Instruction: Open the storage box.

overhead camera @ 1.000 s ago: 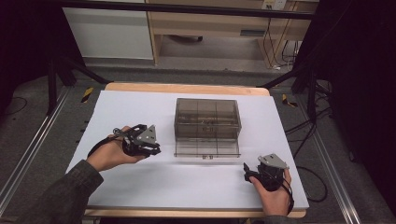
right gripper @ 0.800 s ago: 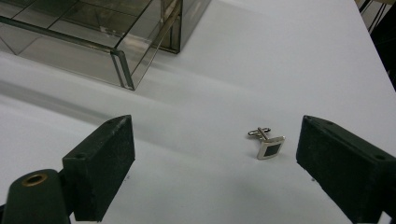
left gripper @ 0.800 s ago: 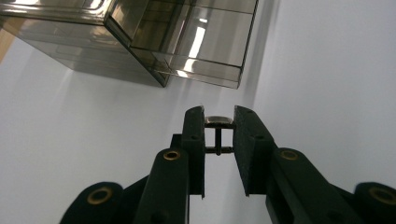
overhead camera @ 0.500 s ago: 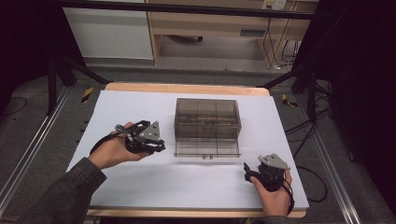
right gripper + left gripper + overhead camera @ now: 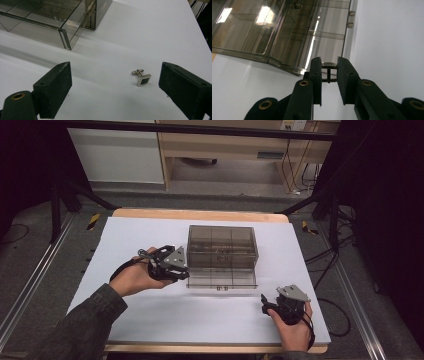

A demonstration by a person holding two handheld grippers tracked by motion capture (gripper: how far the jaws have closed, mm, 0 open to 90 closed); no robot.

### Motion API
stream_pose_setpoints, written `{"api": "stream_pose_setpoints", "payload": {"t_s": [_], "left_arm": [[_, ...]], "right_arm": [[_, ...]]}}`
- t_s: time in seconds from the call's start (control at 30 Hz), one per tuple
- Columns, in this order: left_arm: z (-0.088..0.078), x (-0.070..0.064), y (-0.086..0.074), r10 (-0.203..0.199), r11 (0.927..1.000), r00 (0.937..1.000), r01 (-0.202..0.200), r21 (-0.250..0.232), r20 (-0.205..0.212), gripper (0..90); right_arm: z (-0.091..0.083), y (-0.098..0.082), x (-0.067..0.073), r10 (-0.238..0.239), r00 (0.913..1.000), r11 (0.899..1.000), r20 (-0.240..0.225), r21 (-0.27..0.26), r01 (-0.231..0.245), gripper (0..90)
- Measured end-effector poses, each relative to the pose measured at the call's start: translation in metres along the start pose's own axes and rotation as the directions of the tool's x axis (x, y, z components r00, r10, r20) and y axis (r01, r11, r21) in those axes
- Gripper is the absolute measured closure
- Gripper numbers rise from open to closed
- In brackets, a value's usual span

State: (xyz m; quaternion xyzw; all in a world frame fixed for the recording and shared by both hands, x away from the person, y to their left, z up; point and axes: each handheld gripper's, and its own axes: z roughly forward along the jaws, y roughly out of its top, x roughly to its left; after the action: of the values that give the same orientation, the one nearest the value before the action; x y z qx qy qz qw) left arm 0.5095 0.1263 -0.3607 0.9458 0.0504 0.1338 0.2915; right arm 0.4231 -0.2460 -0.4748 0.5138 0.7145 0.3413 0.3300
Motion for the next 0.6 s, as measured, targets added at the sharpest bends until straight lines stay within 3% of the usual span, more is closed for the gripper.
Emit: {"api": "stream_pose_setpoints", "payload": {"t_s": [0.2,0.6], "left_arm": [[0.008,0.002,0.011,0.012,0.9999,0.9999,-0.012,0.003,0.011,74.8],[0.034,0.006,0.026,-0.008,0.9999,0.9993,0.009,-0.01,0.037,74.8]], "right_arm": [[0.001,0.0,-0.002,0.006,1.0,1.0,0.002,-0.004,-0.006,11.6],[0.001,0.0,-0.002,0.004,0.9999,1.0,0.01,-0.001,-0.004,11.7]]}}
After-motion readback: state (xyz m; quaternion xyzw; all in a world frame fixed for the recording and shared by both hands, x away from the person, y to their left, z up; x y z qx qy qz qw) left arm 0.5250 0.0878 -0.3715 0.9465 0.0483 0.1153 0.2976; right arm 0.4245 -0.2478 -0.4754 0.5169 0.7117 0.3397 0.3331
